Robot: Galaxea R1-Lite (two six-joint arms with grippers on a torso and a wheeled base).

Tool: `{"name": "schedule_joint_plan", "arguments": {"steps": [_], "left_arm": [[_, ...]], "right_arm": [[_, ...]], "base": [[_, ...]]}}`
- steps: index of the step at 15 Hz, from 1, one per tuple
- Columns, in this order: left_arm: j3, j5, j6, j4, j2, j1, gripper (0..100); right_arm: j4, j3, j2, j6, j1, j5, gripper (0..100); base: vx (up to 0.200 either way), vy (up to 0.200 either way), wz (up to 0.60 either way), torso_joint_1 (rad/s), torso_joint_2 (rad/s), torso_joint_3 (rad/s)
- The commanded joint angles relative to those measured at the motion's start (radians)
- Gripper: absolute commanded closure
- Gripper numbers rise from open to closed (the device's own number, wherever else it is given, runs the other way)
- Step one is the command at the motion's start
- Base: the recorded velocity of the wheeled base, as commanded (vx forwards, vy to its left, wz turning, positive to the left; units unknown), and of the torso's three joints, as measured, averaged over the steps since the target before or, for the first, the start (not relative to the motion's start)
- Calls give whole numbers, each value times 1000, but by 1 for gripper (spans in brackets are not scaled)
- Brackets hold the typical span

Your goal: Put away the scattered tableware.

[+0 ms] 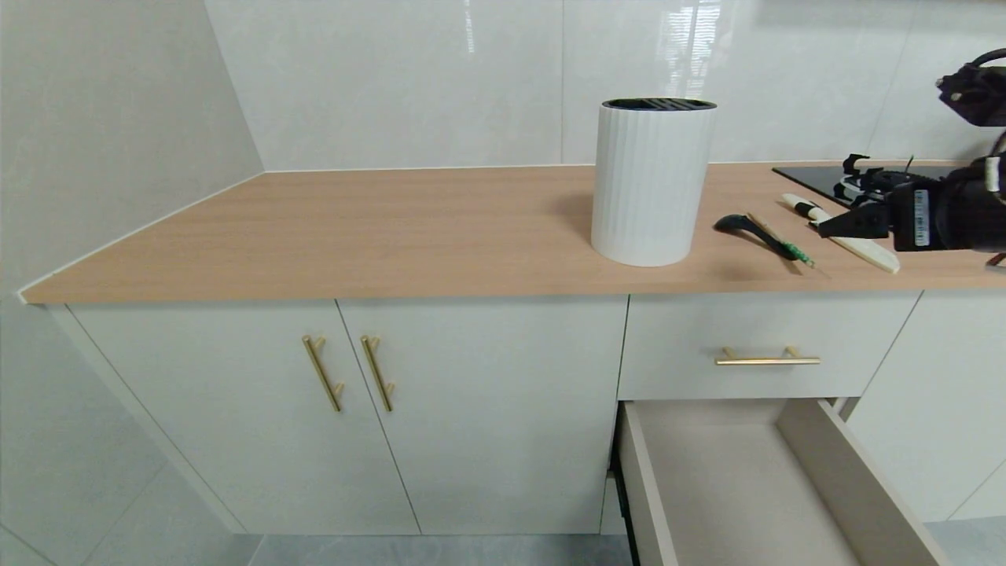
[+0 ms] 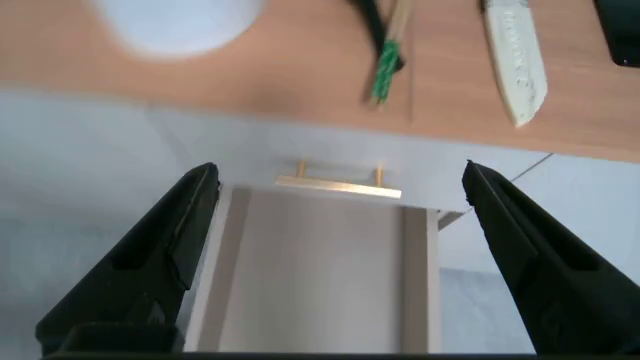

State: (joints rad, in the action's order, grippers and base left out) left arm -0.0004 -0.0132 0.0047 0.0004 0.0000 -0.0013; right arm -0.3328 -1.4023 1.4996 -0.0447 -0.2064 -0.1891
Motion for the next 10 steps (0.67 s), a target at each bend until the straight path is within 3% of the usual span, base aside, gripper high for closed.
{"name": "schedule_joint_plan", "arguments": {"steps": [1, 5, 10], "left_arm": [[0, -1, 0, 0, 2, 0, 0], [0, -1, 0, 0, 2, 0, 0], [0, -1, 0, 0, 2, 0, 0]], "right_arm": [[-49, -136, 200, -57, 8, -52, 0], [-54, -230, 338, -110, 25, -84, 0], [-57, -254, 393, -112, 59, -124, 0]], "base": [[0, 0, 0, 0, 0, 0], [0, 0, 0, 0, 0, 0], [0, 0, 0, 0, 0, 0]]}}
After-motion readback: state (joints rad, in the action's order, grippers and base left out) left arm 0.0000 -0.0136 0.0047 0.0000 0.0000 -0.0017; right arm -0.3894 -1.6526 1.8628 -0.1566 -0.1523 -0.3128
